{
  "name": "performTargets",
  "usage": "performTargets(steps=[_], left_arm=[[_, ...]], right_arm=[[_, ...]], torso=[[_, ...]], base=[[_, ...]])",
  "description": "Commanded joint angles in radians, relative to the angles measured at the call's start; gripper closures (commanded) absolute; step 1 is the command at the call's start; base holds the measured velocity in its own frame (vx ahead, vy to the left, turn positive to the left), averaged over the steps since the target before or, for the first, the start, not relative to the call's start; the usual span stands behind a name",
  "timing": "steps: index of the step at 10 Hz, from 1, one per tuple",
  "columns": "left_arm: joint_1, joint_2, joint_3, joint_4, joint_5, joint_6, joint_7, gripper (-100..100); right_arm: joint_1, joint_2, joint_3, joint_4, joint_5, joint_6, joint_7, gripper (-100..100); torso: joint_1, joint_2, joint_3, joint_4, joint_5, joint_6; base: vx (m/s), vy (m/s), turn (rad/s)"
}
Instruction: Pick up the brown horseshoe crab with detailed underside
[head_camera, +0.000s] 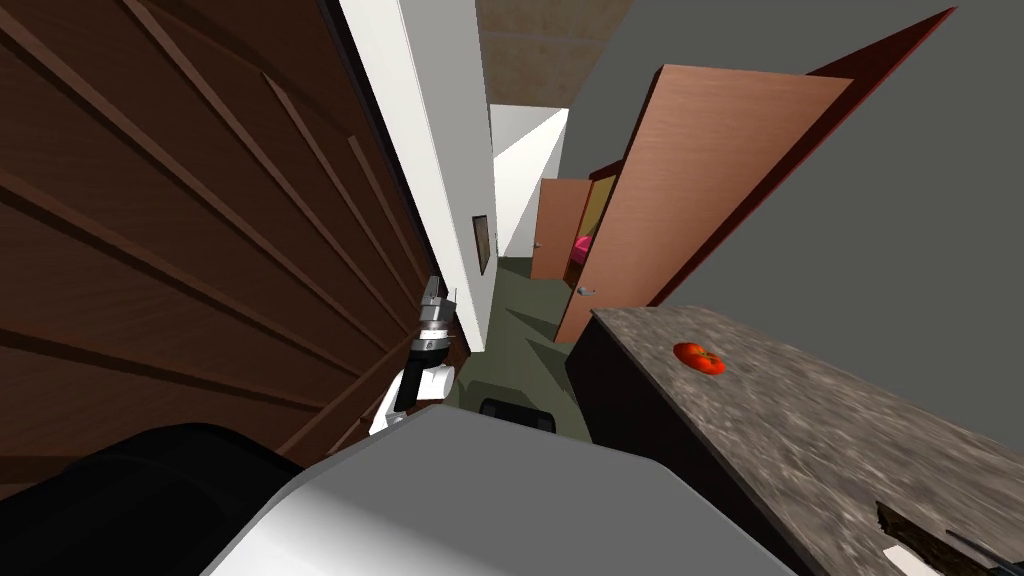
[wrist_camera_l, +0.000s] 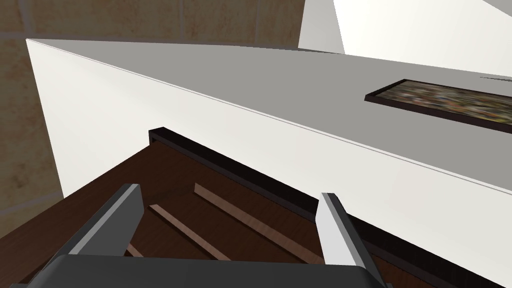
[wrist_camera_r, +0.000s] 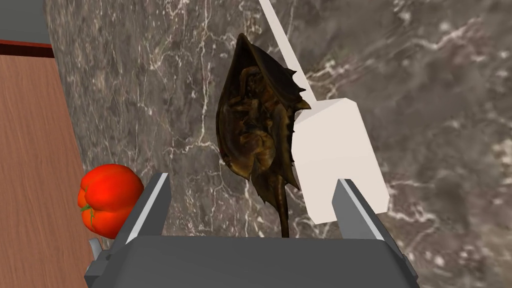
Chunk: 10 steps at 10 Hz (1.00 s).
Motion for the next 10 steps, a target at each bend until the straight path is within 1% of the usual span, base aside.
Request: performTargets(steps=[1,2,3,4,5,6,7,9,10], left_arm=[[0.000,0.000,0.000,0.000,0.000,0.000,0.000,0],[0.000,0.000,0.000,0.000,0.000,0.000,0.000,0],[0.000,0.000,0.000,0.000,0.000,0.000,0.000,0],[0.000,0.000,0.000,0.000,0.000,0.000,0.000,0],[0.000,0.000,0.000,0.000,0.000,0.000,0.000,0],[0.000,0.000,0.000,0.000,0.000,0.000,0.000,0],[0.000,0.000,0.000,0.000,0.000,0.000,0.000,0],[0.000,0.000,0.000,0.000,0.000,0.000,0.000,0],[0.000,0.000,0.000,0.000,0.000,0.000,0.000,0]], right_arm=[[-0.001,-0.006,0.032,-0.004,-0.003,0.008,-0.006,-100],[-0.029,-0.050,0.069,-0.007,-0.023,0.054,-0.049,-100],[-0.029,-0.050,0.097,-0.007,-0.023,0.054,-0.049,-100],[-0.029,-0.050,0.109,-0.007,-0.023,0.054,-0.049,-100],[-0.058,-0.094,0.148,-0.010,-0.042,0.100,-0.091,-100],[-0.058,-0.094,0.179,-0.010,-0.042,0.100,-0.091,-100],[-0.086,-0.139,0.211,-0.012,-0.062,0.146,-0.134,-100],[-0.086,-0.139,0.262,-0.012,-0.062,0.146,-0.134,-100],[-0.115,-0.182,0.289,-0.015,-0.082,0.191,-0.176,-100]], torso=[[0.000,0.000,0.000,0.000,0.000,0.000],[0.000,-0.001,-0.001,-0.001,-0.003,0.001],[-0.001,0.000,-0.001,-0.001,-0.003,0.000],[-0.001,0.000,0.000,-0.001,-0.003,0.001],[-0.001,-0.001,-0.001,-0.001,-0.006,0.001],[-0.002,-0.001,-0.001,-0.001,-0.007,0.001],[-0.003,0.000,-0.001,-0.001,-0.007,0.001],[-0.004,0.001,0.000,-0.001,-0.008,0.001],[-0.004,-0.001,-0.001,-0.002,-0.008,0.002]], base=[[-0.033,-0.006,0.006],[-0.059,-0.014,0.007],[-0.059,-0.012,0.014],[-0.024,-0.005,0.003],[-0.055,0.004,0.007],[-0.058,0.000,0.016],[-0.079,-0.011,0.015],[-0.053,-0.010,0.007],[-0.043,-0.023,0.008]])
